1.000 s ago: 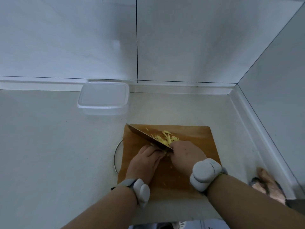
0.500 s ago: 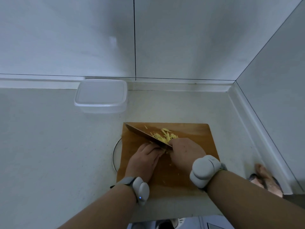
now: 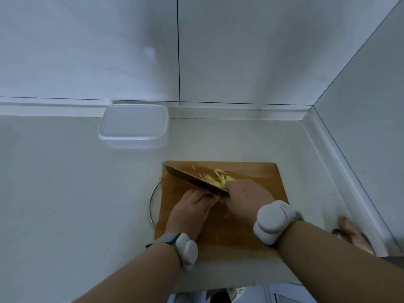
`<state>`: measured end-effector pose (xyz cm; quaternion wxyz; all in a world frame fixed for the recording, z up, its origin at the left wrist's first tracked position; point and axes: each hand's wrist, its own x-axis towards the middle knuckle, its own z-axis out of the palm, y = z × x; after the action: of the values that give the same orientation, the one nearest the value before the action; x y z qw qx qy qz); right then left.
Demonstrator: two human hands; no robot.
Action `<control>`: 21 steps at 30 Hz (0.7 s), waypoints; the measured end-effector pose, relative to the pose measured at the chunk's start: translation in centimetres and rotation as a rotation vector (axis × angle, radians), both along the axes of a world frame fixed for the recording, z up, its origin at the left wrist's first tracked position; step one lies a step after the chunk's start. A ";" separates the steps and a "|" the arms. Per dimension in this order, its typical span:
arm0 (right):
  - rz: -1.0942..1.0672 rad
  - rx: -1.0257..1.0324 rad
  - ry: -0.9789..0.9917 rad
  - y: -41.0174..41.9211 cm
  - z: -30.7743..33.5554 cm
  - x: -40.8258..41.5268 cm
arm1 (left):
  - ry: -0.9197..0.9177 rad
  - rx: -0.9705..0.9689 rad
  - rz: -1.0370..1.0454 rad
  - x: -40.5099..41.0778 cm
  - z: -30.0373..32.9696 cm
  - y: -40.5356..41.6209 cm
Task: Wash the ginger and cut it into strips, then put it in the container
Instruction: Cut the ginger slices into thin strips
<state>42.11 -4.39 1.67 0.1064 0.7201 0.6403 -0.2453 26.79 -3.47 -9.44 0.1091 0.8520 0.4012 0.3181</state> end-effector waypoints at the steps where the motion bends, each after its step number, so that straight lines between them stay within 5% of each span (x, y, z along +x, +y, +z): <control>1: 0.013 0.004 -0.024 0.0 0.2 0.1 | -0.002 -0.004 0.000 0.0 0.0 0.0; 14: -0.055 0.015 0.057 -0.5 -1.6 0.0 | -0.127 -0.129 0.063 -0.4 0.4 -0.3; 21: -0.053 0.036 0.042 -0.8 -1.7 -0.3 | -0.015 -0.036 0.063 -0.1 -0.3 0.1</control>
<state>41.78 -5.24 -0.05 0.0734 0.7333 0.6275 -0.2513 26.67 -3.41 -9.71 0.1175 0.8344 0.4329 0.3203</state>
